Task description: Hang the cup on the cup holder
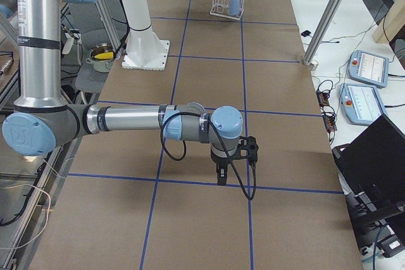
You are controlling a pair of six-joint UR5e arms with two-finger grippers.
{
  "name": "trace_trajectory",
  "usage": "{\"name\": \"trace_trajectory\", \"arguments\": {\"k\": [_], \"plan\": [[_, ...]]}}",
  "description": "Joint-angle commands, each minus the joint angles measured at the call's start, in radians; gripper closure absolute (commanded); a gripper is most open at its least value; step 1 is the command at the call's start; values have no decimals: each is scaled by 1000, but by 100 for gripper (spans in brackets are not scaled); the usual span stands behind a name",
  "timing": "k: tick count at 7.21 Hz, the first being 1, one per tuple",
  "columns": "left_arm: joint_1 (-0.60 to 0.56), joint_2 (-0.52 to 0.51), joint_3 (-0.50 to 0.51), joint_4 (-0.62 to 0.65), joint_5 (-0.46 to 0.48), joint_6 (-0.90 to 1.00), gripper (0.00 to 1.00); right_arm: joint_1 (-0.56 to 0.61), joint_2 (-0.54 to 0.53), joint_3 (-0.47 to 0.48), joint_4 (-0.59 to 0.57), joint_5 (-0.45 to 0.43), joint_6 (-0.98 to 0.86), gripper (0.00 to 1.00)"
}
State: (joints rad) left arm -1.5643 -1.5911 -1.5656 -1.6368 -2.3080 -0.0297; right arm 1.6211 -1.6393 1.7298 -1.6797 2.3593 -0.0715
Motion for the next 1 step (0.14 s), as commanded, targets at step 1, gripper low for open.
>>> {"name": "trace_trajectory", "arguments": {"k": [1], "plan": [[0,2,-2,0,-2,2,2,2,1,2,0,0,-1,0]]}}
